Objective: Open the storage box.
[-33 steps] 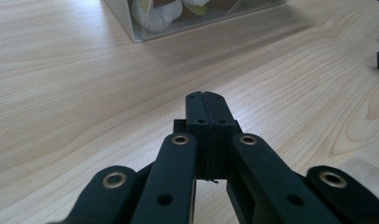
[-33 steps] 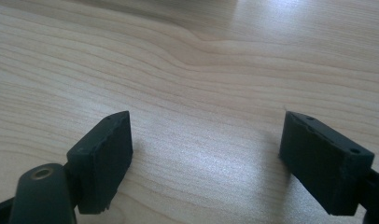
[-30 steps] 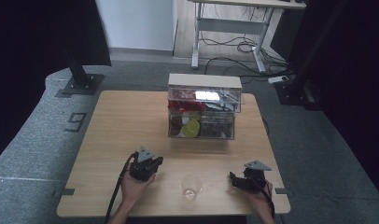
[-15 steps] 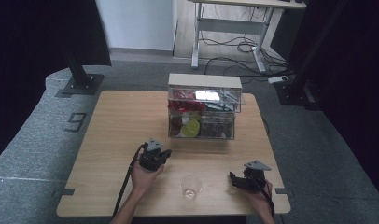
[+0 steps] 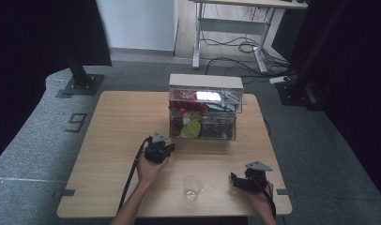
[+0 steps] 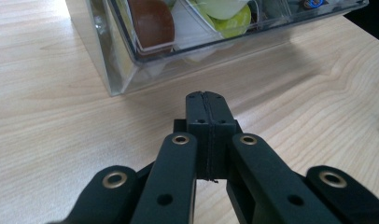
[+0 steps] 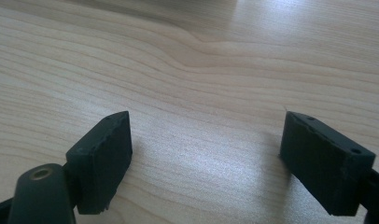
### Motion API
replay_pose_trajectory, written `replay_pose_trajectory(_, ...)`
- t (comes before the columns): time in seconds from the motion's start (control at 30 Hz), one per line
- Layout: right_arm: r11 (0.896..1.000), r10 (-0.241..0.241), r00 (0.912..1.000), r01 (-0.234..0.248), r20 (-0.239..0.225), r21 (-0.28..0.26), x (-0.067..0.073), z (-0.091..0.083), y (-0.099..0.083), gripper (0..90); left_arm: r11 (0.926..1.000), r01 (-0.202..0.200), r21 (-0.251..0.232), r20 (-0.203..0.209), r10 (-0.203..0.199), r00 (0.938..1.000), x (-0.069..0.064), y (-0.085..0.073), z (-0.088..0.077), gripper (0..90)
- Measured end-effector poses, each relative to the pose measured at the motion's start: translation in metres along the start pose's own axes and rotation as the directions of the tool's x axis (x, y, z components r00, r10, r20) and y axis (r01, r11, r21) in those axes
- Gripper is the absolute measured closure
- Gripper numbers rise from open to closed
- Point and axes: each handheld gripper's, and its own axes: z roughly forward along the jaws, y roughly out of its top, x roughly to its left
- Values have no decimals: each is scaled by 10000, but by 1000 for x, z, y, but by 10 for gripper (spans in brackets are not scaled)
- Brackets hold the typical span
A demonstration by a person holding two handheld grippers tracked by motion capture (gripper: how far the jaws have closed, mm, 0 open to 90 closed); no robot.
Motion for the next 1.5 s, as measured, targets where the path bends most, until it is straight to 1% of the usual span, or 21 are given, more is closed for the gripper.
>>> replay_pose_trajectory(0.07,10000,2,10000,-2,1,2,0,0,0,170,10000,32,-24,46,-32,10000,1,2,2,900)
replay_pose_trajectory(0.13,10000,-1,10000,1,0,0,0,0,0,170,10000,-18,13,-67,18,10000,1,4,6,900)
replay_pose_trajectory(0.3,10000,1,10000,-1,-1,0,0,0,0,170,9999,81,141,-67,-80,9999,4,10,12,900)
replay_pose_trajectory(0.33,10000,-2,10000,2,1,0,0,0,0,170,9998,11,198,-75,-9,10000,4,11,13,900)
replay_pose_trajectory(0.4,10000,0,10000,0,1,0,0,0,0,170,9998,1,204,-105,1,9999,4,12,15,900)
replay_pose_trajectory(0.5,10000,28,10000,-28,22,-7,0,0,0,169,9995,98,284,-82,-96,9999,6,12,19,900)
replay_pose_trajectory(0.57,10000,46,10000,-46,36,-4,0,1,1,168,9996,184,217,-110,-182,9998,6,12,20,900)
replay_pose_trajectory(0.63,10000,44,10000,-44,38,-4,0,1,1,168,9996,187,195,-157,-184,9997,7,13,21,900)
replay_pose_trajectory(0.73,10000,46,10000,-46,36,-4,0,1,1,168,9994,229,244,-162,-225,9996,9,15,21,900)
replay_pose_trajectory(0.8,10000,47,10000,-47,36,-3,0,1,1,168,9994,223,271,-246,-217,9995,10,15,22,900)
replay_pose_trajectory(0.87,10000,45,10000,-45,36,-2,0,1,1,168,9990,347,294,-106,-344,9994,10,16,22,900)
replay_pose_trajectory(0.9,10000,46,10000,-46,36,-2,0,1,1,168,9988,326,352,-48,-325,9995,10,17,21,900)
replay_pose_trajectory(1.03,10000,57,10000,-57,37,3,0,1,1,168,9988,169,453,-51,-167,9998,7,19,21,900)
replay_pose_trajectory(1.37,10000,44,10000,-44,41,-2,0,1,1,168,9986,66,528,-58,-63,10000,8,19,17,900)
replay_pose_trajectory(1.5,10000,44,10000,-44,43,-1,0,1,1,168,9989,67,466,-54,-64,10000,8,19,15,900)
